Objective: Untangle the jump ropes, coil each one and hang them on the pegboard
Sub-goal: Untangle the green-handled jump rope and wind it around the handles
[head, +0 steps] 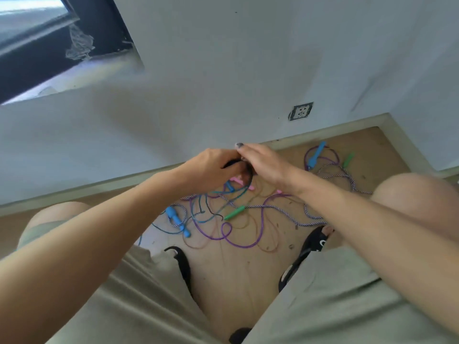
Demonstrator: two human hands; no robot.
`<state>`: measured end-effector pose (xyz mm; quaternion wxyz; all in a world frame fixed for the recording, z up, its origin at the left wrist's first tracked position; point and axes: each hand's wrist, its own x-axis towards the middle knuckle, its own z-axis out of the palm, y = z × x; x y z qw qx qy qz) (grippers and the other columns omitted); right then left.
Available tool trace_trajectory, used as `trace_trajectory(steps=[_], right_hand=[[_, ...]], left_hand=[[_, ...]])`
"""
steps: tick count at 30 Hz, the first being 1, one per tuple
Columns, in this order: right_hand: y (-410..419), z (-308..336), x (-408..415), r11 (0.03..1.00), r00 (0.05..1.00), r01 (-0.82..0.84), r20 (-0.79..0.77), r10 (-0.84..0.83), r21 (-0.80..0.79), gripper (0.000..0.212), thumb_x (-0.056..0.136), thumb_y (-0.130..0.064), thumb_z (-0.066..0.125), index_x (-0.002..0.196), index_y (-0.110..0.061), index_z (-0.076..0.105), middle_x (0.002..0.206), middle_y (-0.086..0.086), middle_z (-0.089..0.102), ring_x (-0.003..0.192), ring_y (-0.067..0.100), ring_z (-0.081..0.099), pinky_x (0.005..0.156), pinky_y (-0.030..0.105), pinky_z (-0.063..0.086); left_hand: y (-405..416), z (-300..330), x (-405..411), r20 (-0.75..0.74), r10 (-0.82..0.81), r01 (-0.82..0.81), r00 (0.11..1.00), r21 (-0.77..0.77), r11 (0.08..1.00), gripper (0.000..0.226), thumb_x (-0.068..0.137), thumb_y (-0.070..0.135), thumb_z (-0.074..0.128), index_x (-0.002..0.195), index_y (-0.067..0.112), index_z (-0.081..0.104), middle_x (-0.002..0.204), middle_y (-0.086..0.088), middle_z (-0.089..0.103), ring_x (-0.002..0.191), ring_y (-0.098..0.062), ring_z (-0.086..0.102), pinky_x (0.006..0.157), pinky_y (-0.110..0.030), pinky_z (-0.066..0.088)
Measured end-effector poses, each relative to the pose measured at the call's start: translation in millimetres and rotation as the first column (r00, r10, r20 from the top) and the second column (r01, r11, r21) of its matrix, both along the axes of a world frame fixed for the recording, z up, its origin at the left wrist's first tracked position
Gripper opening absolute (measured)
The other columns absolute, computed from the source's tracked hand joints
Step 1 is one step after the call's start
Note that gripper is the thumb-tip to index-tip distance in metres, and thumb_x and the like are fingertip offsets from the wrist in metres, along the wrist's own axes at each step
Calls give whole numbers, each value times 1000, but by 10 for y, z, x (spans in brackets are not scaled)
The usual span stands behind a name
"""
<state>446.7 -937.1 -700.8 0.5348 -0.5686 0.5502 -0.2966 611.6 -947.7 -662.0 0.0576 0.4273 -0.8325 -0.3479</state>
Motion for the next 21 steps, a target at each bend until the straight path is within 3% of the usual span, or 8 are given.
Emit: trace_trajectory(steps=[3,6,10,14,16,18,20,21], right_hand=[[-64,-65,7,999,999,-9,-31,8,-32,46,103,-43,43,80,-6,56,70,15,47,62,25,52,57,27,45],[-133,-111,-86,985,965,-57,-262,13,-161,42,101,-38,50,73,-7,56,61,16,48,53,17,50,51,25,38],[-307,-158,-357,936,773,-88,-616,-152,-341,42,98,-39,52,67,-11,53,55,-1,47,53,16,40,52,33,29],[-441,-284,-648,981,551,-31,-822,-145,-194,36,98,-42,45,84,-15,64,77,6,66,76,31,61,63,34,45],[-393,-328,-590,997,710,24,-701,-70,-75,38,102,-41,41,96,-14,67,83,4,72,84,29,65,73,35,47],[-288,-337,-331,994,933,78,-356,-45,81,39,106,-37,36,110,-13,67,96,2,76,100,15,67,88,22,46],[-193,-328,-39,982,995,68,-88,-53,174,41,107,-33,35,113,-4,64,101,10,75,95,5,67,82,7,45],[-195,-365,55,981,998,62,-10,-61,182,44,107,-34,36,111,1,64,100,16,74,90,11,68,85,12,48]], left_hand=[[-47,-92,61,-16,-4,4,1000,-30,1000,19,103,27,48,96,28,66,72,15,61,59,1,51,59,-12,38],[-126,-282,151,27,30,-29,999,-37,999,25,103,31,48,82,21,57,62,7,46,54,-7,39,53,-19,34],[-235,-535,400,102,37,-36,994,-12,999,30,103,35,45,77,21,51,63,8,47,55,-7,41,54,-22,35],[-363,-706,560,198,3,14,980,-84,996,28,102,42,42,91,22,58,68,6,56,62,-10,51,61,-35,45],[-392,-708,503,128,24,-10,991,-115,993,28,103,37,44,80,22,49,62,6,49,57,-9,46,57,-30,35],[-405,-722,434,89,17,-5,996,-132,991,29,103,36,44,79,20,46,59,6,46,56,-10,45,56,-29,31],[-389,-715,370,51,-15,23,999,-144,989,27,102,39,43,78,28,46,58,8,47,55,-11,46,55,-28,32],[-371,-687,333,35,-28,32,999,-136,990,26,102,41,41,77,36,46,58,12,50,55,-10,46,54,-25,33]])
